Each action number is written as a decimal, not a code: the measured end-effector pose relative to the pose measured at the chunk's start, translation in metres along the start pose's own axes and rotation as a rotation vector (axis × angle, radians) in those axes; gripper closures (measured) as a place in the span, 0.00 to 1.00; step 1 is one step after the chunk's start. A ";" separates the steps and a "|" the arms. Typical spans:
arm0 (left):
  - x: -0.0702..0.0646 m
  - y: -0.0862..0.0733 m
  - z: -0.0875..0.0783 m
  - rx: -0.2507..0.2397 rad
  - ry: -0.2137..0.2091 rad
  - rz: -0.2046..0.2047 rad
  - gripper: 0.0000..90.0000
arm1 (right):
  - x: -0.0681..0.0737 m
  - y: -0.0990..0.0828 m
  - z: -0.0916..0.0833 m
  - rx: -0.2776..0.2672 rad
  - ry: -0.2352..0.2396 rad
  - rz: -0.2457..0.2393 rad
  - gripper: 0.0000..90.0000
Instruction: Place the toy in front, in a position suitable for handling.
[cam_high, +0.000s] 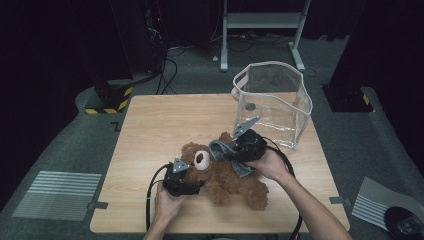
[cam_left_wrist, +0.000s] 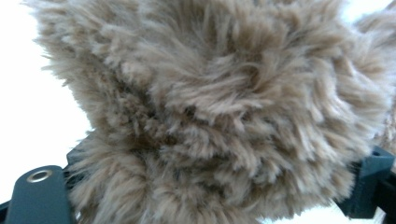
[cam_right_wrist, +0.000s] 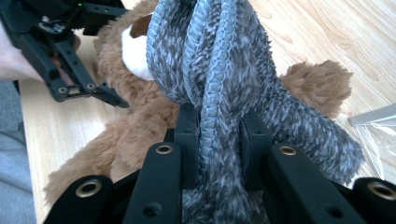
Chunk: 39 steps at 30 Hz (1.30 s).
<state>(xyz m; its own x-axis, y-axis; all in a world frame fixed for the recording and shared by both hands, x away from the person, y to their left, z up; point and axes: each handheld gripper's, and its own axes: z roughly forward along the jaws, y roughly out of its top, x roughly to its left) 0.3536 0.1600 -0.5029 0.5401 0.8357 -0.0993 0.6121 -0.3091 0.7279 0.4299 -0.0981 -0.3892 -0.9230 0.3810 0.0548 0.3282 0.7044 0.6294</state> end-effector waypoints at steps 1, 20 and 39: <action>0.000 0.000 0.000 -0.001 0.000 0.002 0.16 | 0.000 0.000 0.000 0.000 0.000 0.000 0.82; -0.001 0.001 0.001 0.001 0.011 -0.005 0.16 | 0.040 -0.022 -0.008 -0.026 0.057 -0.078 0.82; 0.000 0.002 0.000 0.000 0.010 -0.011 0.15 | 0.060 -0.025 0.010 -0.035 0.104 -0.120 0.82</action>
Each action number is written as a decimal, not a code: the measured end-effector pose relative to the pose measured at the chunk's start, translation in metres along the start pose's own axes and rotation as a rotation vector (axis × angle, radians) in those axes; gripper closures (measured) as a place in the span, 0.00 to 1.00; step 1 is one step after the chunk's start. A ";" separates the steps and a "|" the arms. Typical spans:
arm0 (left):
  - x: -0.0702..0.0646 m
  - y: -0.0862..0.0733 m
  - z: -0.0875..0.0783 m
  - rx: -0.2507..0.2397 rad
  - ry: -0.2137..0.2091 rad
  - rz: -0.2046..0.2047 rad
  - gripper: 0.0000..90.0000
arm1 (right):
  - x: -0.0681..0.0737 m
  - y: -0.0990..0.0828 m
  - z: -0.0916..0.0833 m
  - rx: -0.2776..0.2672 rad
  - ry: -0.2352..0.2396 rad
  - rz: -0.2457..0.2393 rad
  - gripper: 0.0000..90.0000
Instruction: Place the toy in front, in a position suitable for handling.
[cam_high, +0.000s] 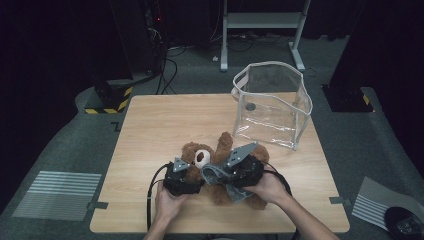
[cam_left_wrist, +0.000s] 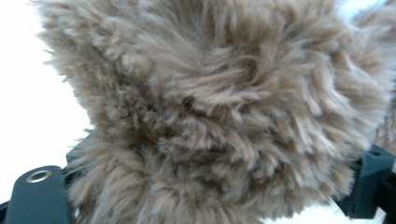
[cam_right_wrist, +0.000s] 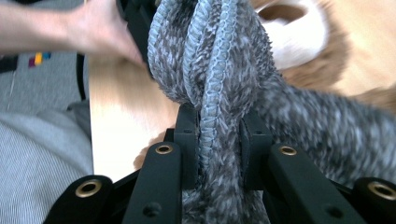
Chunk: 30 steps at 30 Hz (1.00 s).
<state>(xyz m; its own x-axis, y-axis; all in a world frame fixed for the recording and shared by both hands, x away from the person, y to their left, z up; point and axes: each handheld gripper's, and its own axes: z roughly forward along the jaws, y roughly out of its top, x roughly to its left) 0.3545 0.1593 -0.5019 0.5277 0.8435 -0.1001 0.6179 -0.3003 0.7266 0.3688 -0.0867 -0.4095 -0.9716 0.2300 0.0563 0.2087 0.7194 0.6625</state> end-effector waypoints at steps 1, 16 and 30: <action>0.000 0.000 0.000 0.000 0.000 -0.001 0.15 | 0.001 -0.002 0.003 0.012 0.010 0.004 0.82; 0.001 -0.001 0.000 -0.004 -0.003 -0.006 0.15 | 0.014 -0.028 0.014 0.041 0.058 0.011 0.82; 0.001 0.000 0.000 0.001 -0.003 -0.004 0.16 | 0.021 -0.041 0.035 0.128 0.050 0.004 0.82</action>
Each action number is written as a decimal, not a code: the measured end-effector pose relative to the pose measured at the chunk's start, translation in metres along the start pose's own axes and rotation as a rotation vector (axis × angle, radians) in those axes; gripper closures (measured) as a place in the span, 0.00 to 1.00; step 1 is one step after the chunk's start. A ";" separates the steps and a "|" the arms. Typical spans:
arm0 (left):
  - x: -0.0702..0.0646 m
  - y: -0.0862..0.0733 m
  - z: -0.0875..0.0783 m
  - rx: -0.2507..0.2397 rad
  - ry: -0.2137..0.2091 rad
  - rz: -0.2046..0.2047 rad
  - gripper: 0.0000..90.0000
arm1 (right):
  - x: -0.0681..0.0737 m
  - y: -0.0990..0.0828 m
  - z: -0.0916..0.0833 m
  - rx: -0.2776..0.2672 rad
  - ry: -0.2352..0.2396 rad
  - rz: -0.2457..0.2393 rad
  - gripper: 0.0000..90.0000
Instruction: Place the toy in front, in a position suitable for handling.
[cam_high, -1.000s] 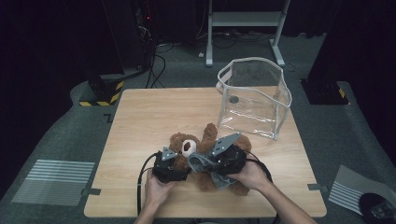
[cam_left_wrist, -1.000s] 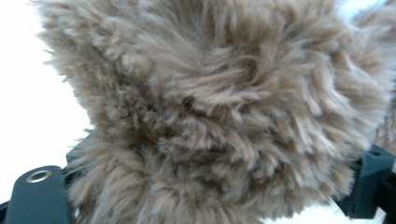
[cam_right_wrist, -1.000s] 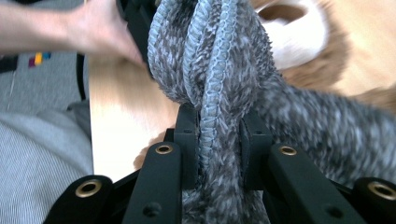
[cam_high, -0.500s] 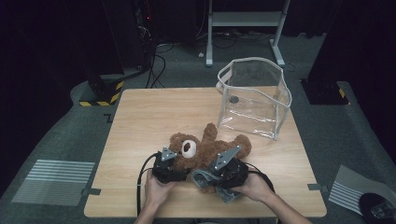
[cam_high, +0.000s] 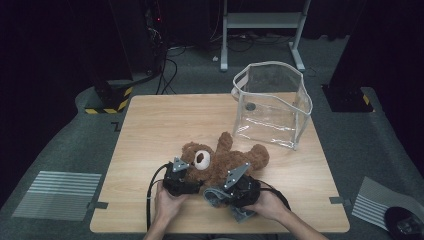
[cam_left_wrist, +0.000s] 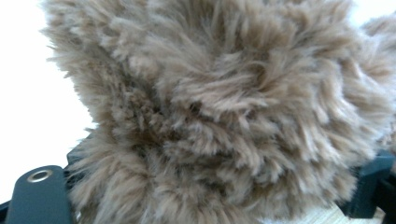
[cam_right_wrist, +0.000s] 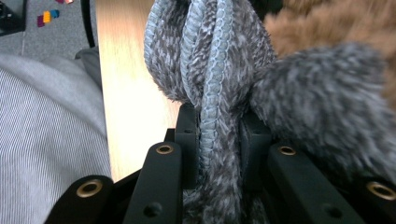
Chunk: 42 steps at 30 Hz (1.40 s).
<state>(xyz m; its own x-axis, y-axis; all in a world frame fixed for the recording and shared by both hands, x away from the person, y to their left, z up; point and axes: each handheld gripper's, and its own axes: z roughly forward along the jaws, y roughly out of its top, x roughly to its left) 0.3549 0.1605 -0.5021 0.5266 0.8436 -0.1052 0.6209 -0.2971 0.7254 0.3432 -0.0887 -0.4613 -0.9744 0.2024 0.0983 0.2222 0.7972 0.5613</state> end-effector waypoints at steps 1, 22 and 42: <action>0.000 0.000 0.000 0.000 -0.001 0.000 0.16 | 0.000 -0.002 -0.001 -0.001 0.002 0.001 0.82; 0.001 0.000 0.000 0.007 0.000 0.005 0.16 | 0.005 0.026 0.015 -0.001 -0.051 -0.023 0.82; 0.003 0.001 0.000 0.008 -0.007 0.002 0.16 | 0.012 0.034 0.010 -0.021 -0.082 -0.046 0.82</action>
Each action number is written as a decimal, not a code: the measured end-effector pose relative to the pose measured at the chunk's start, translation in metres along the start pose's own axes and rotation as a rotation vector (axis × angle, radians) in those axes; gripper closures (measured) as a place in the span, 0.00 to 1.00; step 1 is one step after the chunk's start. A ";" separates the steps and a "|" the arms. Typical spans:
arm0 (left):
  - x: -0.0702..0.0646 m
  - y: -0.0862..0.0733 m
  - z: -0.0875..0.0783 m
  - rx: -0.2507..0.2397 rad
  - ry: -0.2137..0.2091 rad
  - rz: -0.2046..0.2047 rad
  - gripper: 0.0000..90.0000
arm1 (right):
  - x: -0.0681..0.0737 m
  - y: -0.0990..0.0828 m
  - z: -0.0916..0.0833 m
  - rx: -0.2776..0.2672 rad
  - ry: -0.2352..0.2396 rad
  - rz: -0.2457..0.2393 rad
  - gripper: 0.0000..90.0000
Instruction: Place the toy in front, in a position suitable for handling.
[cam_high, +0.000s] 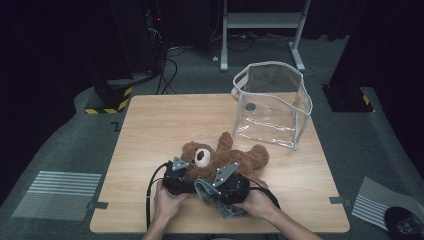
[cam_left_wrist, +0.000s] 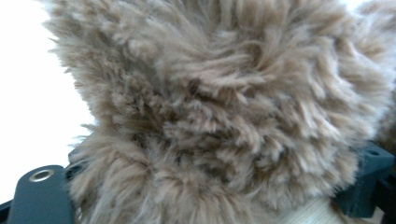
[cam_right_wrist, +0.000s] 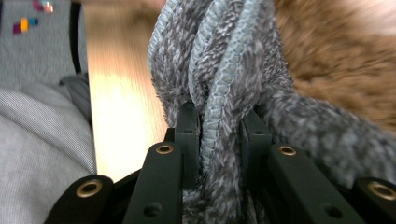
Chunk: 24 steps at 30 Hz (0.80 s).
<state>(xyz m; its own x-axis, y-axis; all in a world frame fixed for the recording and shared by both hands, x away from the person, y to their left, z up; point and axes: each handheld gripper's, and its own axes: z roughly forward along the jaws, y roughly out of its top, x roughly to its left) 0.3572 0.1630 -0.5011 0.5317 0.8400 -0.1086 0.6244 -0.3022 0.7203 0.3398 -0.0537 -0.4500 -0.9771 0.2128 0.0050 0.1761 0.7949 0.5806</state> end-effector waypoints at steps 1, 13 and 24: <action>0.000 0.000 0.000 0.002 -0.001 0.000 0.16 | 0.001 -0.003 0.005 0.016 0.008 -0.002 0.82; 0.002 -0.001 0.001 -0.011 -0.019 -0.020 0.16 | 0.001 -0.043 -0.008 0.041 0.003 0.041 0.82; 0.002 0.000 0.000 0.001 -0.008 -0.003 0.17 | -0.006 -0.028 -0.003 0.017 -0.077 0.049 0.82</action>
<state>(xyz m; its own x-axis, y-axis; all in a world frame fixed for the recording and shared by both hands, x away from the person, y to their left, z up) 0.3584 0.1645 -0.5015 0.5346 0.8371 -0.1160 0.6267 -0.3005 0.7190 0.3403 -0.0787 -0.4642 -0.9554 0.2938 -0.0296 0.2260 0.7919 0.5674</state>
